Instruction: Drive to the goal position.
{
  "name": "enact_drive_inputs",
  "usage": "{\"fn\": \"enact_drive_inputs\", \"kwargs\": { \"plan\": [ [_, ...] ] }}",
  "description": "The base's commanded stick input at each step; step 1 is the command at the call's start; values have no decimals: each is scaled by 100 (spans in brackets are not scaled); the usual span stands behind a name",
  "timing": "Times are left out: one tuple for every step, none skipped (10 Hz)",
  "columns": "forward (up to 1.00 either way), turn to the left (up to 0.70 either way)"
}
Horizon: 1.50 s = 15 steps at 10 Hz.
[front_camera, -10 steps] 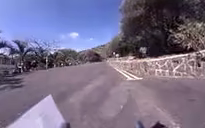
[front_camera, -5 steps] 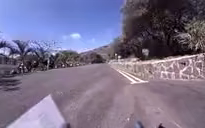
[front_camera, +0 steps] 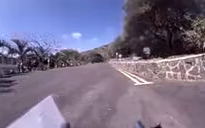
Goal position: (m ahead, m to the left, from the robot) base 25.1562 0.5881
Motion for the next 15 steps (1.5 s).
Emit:
{"fn": "enact_drive_inputs", "kwargs": {
  "plan": [
    [50, 0],
    [50, 0],
    [50, 0],
    [50, 0],
    [50, 0],
    [50, 0],
    [50, 0],
    [50, 0],
    [50, 0],
    [50, 0],
    [50, 0],
    [50, 0],
    [50, 0],
    [50, 0],
    [50, 0]
  ]
}}
